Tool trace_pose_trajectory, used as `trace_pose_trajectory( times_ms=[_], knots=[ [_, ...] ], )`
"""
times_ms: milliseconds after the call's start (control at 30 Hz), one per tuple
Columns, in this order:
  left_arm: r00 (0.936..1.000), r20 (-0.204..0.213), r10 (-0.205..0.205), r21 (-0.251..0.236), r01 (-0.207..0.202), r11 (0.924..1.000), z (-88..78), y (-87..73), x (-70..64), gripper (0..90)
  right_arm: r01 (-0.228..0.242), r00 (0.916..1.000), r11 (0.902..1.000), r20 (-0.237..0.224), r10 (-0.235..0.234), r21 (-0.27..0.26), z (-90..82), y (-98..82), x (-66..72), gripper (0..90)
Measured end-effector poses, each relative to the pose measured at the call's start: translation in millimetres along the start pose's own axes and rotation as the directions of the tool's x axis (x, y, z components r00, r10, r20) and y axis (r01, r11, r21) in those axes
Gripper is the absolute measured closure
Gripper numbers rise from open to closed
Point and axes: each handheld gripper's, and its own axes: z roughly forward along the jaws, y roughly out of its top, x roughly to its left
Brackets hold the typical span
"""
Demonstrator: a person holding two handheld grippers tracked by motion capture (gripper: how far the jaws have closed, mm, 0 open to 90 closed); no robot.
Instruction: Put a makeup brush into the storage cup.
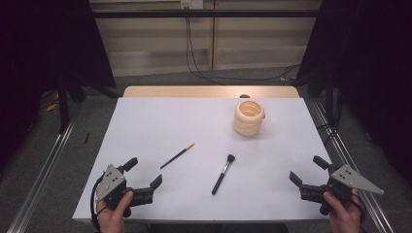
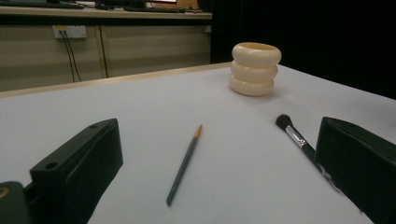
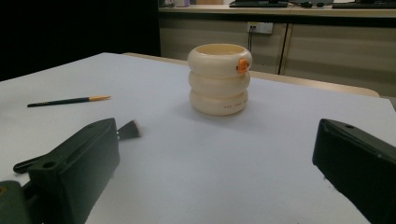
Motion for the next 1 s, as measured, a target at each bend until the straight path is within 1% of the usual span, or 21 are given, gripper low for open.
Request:
trace_pose_trajectory(
  times_ms=[133,167,267,300,367,433,500,533,633,667,733,767,833,867,933,1000],
  knots=[
    [1.0000,0.001,-0.004,0.001,0.004,1.0000,0.5,0.0,0.0,0.9,0.005,0.9999,1.0000,-0.014,-0.005,0.002,-0.5,-0.4,-1.3,0.1],
    [1.0000,0.007,-0.003,0.000,0.003,1.0000,0.5,0.3,0.1,0.9,-0.005,0.9999,1.0000,-0.012,0.005,0.004,-1.1,-0.4,-1.3,0.0],
    [0.9996,0.024,-0.013,-0.009,0.013,0.9999,0.2,0.9,0.7,0.8,-0.003,0.9999,1.0000,-0.011,0.003,0.003,-0.9,-0.7,-1.8,0.0],
    [0.9996,0.028,-0.001,-0.016,0.002,0.9999,-0.8,1.5,1.1,0.7,-0.006,0.9999,1.0000,-0.016,0.006,0.003,-0.7,-1.0,-2.2,0.1],
    [0.9994,0.035,0.006,-0.012,-0.006,0.9999,-1.1,1.7,1.6,0.6,-0.003,0.9998,1.0000,-0.020,0.003,0.003,-0.7,-1.2,-2.4,0.0],
    [0.9992,0.039,0.003,-0.014,-0.002,0.9999,-1.0,2.1,0.9,0.6,-0.001,0.9998,1.0000,-0.022,0.001,0.000,-0.4,-1.3,-2.9,0.0],
    [0.9990,0.044,0.000,-0.013,0.001,0.9999,-1.0,2.1,0.6,0.6,-0.009,0.9997,1.0000,-0.022,0.009,0.002,-0.4,-1.3,-3.1,0.0],
    [0.9990,0.045,0.006,-0.009,-0.006,0.9999,-1.2,2.1,0.8,0.6,-0.007,0.9997,1.0000,-0.025,0.007,0.003,-0.4,-1.4,-3.3,0.0],
    [0.9990,0.045,0.004,-0.011,-0.004,0.9999,-1.2,2.3,0.2,0.6,-0.012,0.9996,0.9999,-0.025,0.012,0.000,-0.2,-1.3,-3.1,0.0],
    [0.9985,0.053,0.012,-0.008,-0.011,0.9999,-1.5,2.5,0.5,0.6,-0.013,0.9995,0.9999,-0.028,0.013,0.000,-0.3,-1.3,-2.9,0.0],
    [0.9987,0.050,0.005,-0.011,-0.005,0.9999,-1.4,2.6,-0.1,0.6,-0.006,0.9995,1.0000,-0.031,0.006,0.000,-0.4,-1.4,-3.2,0.0],
    [0.9989,0.045,0.010,-0.010,-0.010,0.9999,-1.5,3.1,-0.6,0.6,-0.006,0.9995,1.0000,-0.030,0.006,-0.001,-0.5,-1.4,-3.0,0.1],
    [0.9984,0.054,0.017,-0.010,-0.017,0.9998,-2.9,3.4,-1.1,0.6,-0.016,0.9995,0.9999,-0.028,0.016,-0.005,-0.7,-0.9,-1.6,0.0],
    [0.9986,0.052,0.014,-0.009,-0.013,0.9999,-3.6,3.8,-2.0,0.6,-0.006,0.9996,1.0000,-0.028,0.005,-0.007,-0.9,-0.6,-1.4,0.1],
    [0.9985,0.052,0.017,-0.011,-0.017,0.9998,-4.0,4.2,-2.1,0.6,-0.009,0.9993,1.0000,-0.036,0.008,-0.002,-1.4,-0.1,0.6,0.1],
    [0.9982,0.056,0.021,-0.017,-0.021,0.9996,-4.7,5.3,-2.9,0.6,-0.004,0.9995,0.9999,-0.030,0.004,-0.010,-0.7,0.1,1.3,0.1]
  ],
)
